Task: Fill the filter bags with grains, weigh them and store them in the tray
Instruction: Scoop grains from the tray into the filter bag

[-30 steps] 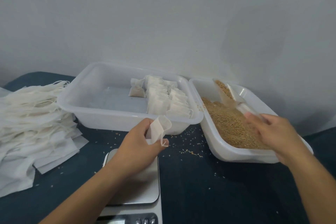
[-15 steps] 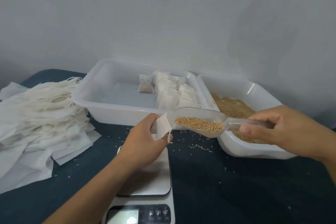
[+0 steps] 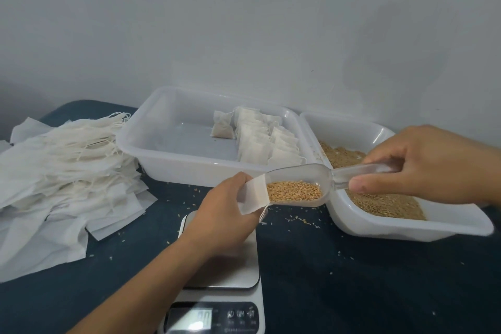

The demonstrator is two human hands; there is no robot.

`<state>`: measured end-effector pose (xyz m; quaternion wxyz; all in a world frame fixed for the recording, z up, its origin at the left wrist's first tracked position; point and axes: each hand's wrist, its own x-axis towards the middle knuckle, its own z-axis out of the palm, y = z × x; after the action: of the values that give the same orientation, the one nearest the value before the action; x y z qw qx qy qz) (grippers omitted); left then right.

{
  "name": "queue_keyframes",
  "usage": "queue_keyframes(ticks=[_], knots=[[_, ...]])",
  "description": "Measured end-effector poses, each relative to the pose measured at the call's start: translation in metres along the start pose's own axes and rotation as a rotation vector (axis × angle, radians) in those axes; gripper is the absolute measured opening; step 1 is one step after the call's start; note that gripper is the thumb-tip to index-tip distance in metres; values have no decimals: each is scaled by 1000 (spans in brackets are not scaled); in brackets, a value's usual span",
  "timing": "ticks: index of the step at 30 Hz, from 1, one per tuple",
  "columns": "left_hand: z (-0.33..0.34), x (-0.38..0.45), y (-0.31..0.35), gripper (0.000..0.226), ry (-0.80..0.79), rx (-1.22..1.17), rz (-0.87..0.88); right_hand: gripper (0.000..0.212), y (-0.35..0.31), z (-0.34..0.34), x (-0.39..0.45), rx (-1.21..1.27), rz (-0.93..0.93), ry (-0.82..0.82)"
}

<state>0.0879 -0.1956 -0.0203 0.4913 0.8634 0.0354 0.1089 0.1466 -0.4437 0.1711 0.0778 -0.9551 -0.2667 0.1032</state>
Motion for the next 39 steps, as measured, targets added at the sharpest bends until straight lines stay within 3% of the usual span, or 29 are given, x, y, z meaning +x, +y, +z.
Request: queue_keyframes(ticks=[5,11,28,32,39], knots=[[1,-1,-1,26,-10,-45,0,83,-5,-6,3,-75,-3,2],[3,0,-3,24,-26,-109,9,94,-12,-13,2,-126,4,4],[4,0,-3,21,-15,-205,3,83,-33,-28,-16,-296,-15,142],[4,-2,-1,20,3,-277,-55,72,-22,-25,-20,-215,24,176],[-1,-4,3,22,-17,-407,-123,75,8,-4,-24,-18,88,185]])
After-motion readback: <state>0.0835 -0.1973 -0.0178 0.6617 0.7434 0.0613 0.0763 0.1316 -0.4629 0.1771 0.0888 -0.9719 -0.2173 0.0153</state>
